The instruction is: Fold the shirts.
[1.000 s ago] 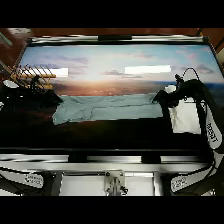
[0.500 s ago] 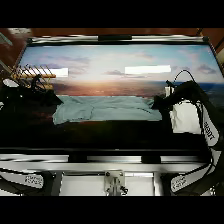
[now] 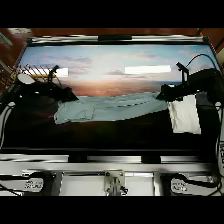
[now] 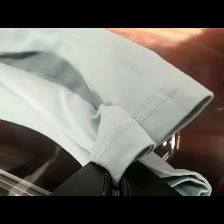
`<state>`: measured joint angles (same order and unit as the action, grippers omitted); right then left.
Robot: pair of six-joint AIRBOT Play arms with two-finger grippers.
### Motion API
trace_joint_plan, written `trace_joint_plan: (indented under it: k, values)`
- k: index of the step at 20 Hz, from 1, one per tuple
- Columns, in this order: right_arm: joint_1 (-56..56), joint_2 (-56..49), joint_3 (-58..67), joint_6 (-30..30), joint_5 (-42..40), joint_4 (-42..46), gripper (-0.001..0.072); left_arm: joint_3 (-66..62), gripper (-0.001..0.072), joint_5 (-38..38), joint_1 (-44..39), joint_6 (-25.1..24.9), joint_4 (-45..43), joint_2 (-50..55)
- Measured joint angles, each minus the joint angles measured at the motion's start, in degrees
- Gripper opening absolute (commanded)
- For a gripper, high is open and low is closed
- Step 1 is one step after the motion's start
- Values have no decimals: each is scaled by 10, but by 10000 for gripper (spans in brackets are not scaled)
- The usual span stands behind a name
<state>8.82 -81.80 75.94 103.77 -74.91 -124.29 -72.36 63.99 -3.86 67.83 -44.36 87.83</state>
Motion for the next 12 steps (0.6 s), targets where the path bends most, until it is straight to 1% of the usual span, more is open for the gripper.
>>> trace_joint_plan:
  k: [3,7,12]
  values:
    - [0,55,0,-32,-27,0,59,16,33,-85,-94,33,10,11]
    - [-1,118,0,-68,-57,-1,58,24,33,-191,-203,64,60,43]
    - [-1,185,0,-101,-88,-2,59,16,33,-271,-283,75,136,89]
